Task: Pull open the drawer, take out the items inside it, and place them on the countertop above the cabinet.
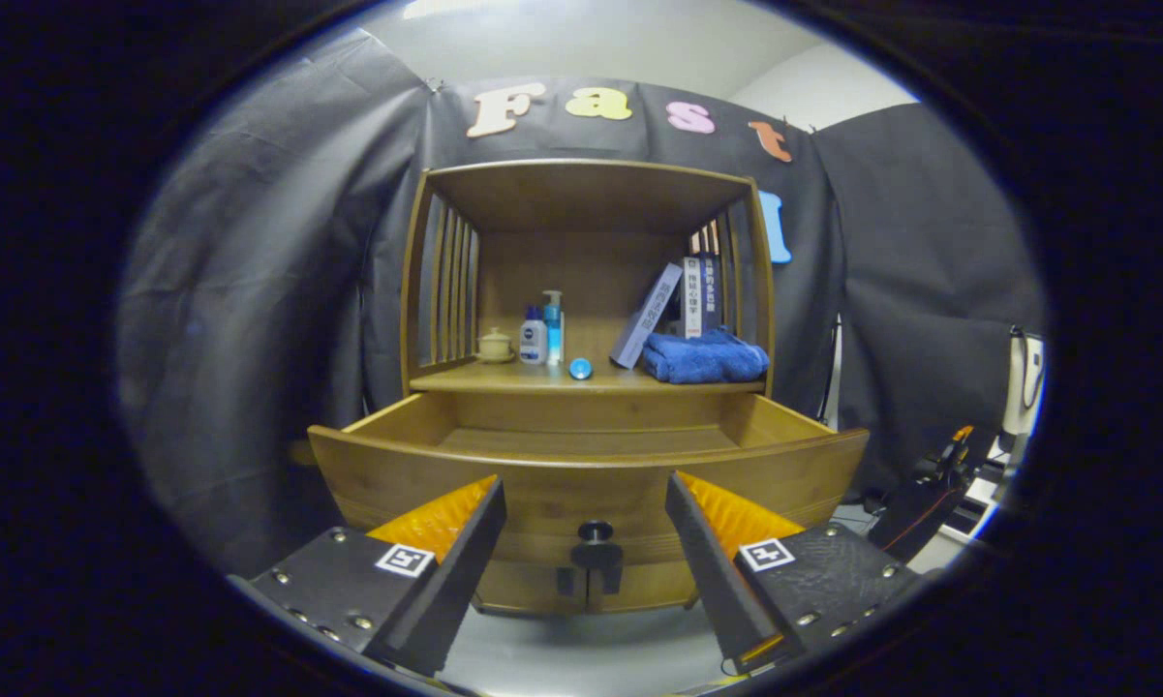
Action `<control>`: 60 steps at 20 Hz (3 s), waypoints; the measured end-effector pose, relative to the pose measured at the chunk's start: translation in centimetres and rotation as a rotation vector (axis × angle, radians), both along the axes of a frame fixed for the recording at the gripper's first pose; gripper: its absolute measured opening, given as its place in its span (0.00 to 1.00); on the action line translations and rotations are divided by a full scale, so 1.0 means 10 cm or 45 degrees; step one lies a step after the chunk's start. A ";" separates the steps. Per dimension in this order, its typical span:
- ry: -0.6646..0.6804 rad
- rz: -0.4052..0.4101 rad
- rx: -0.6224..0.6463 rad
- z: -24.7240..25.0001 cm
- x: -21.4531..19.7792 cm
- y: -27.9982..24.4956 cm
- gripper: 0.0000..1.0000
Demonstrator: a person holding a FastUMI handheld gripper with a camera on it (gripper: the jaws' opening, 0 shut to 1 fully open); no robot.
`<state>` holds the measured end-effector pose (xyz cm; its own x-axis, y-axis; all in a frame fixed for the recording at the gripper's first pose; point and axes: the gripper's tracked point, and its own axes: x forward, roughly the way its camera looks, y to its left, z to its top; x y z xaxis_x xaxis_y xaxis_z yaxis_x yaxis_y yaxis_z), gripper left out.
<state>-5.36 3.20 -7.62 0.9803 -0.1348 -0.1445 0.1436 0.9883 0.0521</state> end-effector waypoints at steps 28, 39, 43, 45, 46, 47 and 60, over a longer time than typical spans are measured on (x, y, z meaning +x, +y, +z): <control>0.075 0.069 0.100 -1.13 1.04 -0.14 0.99; 0.038 0.063 0.091 -1.14 1.71 -0.15 0.99; 0.035 0.060 0.107 -1.19 1.97 -0.16 0.99; 0.028 0.055 0.121 -1.21 2.07 -0.16 0.99; 0.019 0.054 0.116 -1.20 2.11 -0.16 0.99; 0.006 0.055 0.100 -1.21 2.13 -0.16 0.99; -0.047 0.078 -0.012 -1.28 2.47 -0.20 0.98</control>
